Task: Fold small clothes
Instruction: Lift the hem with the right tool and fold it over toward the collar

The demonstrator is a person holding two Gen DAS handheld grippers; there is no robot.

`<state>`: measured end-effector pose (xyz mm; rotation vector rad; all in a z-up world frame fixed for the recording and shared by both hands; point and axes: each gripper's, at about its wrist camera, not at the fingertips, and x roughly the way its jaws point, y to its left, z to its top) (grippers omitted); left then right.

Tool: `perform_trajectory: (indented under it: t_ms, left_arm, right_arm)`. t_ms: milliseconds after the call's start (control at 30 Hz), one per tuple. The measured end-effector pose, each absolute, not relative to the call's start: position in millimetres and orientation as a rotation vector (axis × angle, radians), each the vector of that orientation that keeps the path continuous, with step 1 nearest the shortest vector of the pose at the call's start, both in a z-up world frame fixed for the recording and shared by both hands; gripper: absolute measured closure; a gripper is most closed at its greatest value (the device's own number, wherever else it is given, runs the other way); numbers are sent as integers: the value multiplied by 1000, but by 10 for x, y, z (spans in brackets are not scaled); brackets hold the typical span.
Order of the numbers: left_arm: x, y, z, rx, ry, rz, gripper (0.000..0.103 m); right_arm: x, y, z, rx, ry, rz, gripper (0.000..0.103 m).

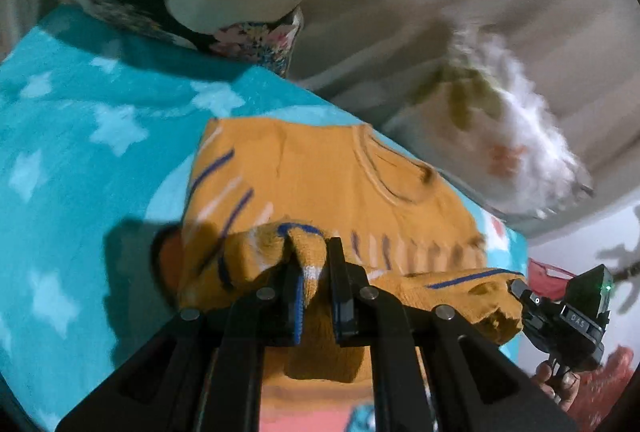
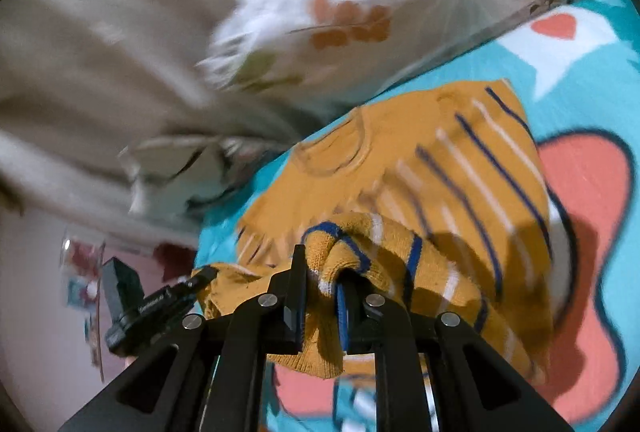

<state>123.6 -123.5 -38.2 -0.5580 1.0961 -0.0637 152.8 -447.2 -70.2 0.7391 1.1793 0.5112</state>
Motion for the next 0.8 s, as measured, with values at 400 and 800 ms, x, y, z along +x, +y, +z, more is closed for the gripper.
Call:
perform_trajectory:
  t_ms: [400, 800]
  left_arm:
    - [1647, -831, -623, -762, 1036, -79, 40]
    - [1820, -1562, -709, -359, 1082, -160, 39]
  right_arm:
    - [2329, -4688, -1502, 1021, 1204, 348, 57]
    - [2354, -4194, -973, 647, 1163, 435, 49]
